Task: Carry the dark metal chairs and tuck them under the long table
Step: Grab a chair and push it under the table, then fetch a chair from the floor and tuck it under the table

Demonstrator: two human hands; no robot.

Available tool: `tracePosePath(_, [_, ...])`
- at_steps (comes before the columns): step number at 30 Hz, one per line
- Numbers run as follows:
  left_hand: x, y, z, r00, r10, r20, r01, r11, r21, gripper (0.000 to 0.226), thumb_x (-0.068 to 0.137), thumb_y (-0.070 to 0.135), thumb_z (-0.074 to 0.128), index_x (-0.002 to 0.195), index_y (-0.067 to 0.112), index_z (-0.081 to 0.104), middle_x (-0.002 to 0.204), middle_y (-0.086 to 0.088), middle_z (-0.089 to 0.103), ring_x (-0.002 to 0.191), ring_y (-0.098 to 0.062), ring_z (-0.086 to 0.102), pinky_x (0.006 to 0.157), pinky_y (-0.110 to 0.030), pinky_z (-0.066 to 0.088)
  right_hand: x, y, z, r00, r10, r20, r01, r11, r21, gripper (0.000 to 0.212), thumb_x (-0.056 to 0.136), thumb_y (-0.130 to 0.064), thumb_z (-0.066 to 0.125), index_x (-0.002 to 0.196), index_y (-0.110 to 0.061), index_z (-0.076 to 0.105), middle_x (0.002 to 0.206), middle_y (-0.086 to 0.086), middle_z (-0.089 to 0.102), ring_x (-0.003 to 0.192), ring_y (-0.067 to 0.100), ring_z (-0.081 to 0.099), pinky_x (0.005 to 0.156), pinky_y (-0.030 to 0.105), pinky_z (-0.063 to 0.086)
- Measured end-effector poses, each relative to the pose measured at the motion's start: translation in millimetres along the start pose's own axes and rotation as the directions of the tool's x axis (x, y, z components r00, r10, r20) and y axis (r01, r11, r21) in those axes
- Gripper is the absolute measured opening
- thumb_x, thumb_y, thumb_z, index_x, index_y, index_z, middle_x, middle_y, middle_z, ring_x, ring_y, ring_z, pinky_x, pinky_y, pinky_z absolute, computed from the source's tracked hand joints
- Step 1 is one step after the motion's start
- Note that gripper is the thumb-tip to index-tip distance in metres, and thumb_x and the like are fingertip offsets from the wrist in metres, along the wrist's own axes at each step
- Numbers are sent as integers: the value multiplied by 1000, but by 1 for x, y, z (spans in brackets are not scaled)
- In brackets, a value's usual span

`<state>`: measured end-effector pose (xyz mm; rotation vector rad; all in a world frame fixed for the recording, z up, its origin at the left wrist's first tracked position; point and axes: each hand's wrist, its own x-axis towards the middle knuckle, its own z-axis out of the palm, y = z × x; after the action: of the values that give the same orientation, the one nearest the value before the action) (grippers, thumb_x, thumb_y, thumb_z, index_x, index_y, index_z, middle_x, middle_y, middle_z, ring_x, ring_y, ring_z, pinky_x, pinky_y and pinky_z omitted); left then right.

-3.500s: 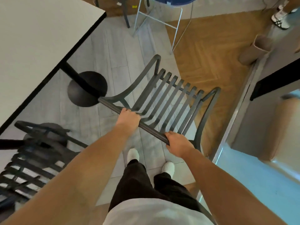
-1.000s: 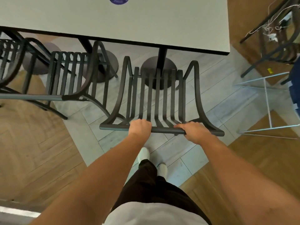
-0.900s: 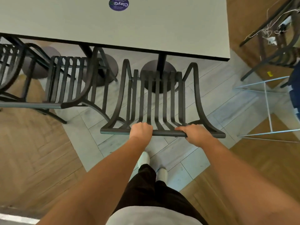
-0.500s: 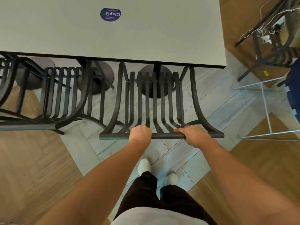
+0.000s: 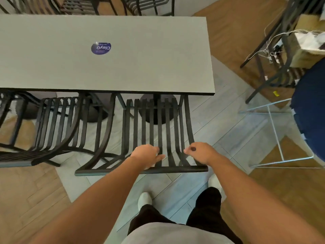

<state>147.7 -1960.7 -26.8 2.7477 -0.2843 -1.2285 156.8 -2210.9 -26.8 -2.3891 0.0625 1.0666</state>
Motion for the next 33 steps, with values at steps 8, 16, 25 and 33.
tracePosePath(8, [62, 161, -55, 991, -102, -90, 73, 955, -287, 46, 108, 49, 41, 128, 16, 66, 117, -8, 71, 103, -26, 66, 93, -45, 56, 17, 161, -128, 993, 104, -48, -109, 987, -117, 40, 101, -47, 58, 114, -11, 69, 114, 9, 71, 105, 27, 64, 87, 33, 49])
tracePosePath(16, [133, 275, -97, 990, -86, -113, 48, 951, -306, 45, 108, 47, 41, 122, 13, 67, 113, -9, 72, 98, -27, 66, 86, -40, 55, 40, 259, -254, 981, 184, -64, -191, 972, -136, 36, 102, -45, 58, 112, -12, 67, 112, 10, 70, 105, 28, 63, 88, 34, 50])
tracePosePath(25, [228, 300, -194, 992, -68, -105, 38, 964, -264, 50, 109, 47, 38, 128, 9, 65, 118, -12, 68, 109, -31, 64, 91, -40, 53, 128, 237, -354, 989, 138, -51, -145, 977, -159, 37, 102, -45, 57, 119, -14, 66, 119, 9, 69, 109, 27, 62, 86, 32, 47])
tracePosePath(33, [338, 295, -317, 990, -31, -135, 8, 986, -168, 52, 108, 51, 39, 123, 12, 68, 115, -14, 69, 105, -33, 66, 90, -40, 55, 225, 189, -460, 992, 86, -91, -99, 983, -153, 36, 103, -43, 55, 120, -14, 66, 118, 8, 69, 105, 26, 62, 85, 34, 48])
